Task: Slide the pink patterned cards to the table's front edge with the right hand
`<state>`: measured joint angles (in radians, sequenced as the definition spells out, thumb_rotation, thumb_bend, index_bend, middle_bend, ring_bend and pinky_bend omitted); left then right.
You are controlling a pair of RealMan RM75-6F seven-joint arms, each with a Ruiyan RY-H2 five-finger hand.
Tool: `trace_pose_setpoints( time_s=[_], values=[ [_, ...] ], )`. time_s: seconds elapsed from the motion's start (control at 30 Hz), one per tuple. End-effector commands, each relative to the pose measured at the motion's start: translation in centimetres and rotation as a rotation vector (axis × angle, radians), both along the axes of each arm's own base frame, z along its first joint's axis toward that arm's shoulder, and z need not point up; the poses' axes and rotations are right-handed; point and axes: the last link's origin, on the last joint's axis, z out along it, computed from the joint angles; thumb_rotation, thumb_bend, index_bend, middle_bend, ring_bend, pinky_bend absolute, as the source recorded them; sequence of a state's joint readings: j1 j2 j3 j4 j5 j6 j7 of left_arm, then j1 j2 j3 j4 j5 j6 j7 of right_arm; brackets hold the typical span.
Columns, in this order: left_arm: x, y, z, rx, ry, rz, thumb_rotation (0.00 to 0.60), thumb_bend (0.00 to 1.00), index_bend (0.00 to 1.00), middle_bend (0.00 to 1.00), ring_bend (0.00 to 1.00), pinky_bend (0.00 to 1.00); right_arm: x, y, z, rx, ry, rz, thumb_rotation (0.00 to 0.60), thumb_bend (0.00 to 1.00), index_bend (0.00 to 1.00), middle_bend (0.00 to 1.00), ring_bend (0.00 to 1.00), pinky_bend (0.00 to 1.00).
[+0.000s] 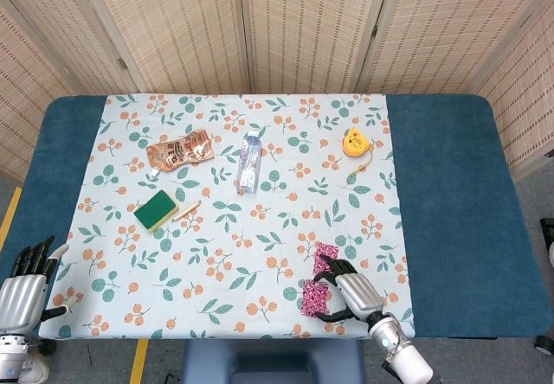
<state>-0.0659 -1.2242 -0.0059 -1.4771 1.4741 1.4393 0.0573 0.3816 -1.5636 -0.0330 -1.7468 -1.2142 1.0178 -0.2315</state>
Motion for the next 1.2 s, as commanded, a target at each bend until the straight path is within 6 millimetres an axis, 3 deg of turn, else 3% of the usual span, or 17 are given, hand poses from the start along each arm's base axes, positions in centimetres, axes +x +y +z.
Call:
trace_pose_setpoints(
  time_s=[0.03, 1.2],
  values=[
    [-0.09, -0.01, -0.06, -0.003, -0.001, 0.001, 0.6, 0.21, 0.17, 0.0, 0.04, 0.0, 0.14, 0.07, -0.1, -0.006, -0.006, -0.01, 0.428, 0.25, 0.28, 0.03, 0.0, 0.0],
    [-0.5, 0.05, -0.23, -0.005, -0.013, -0.001, 0.6, 0.21, 0.17, 0.0, 0.04, 0.0, 0.08, 0.83, -0.9, 0.004, 0.012, -0.023, 0.43, 0.25, 0.21, 0.03, 0.0, 0.0]
  ],
)
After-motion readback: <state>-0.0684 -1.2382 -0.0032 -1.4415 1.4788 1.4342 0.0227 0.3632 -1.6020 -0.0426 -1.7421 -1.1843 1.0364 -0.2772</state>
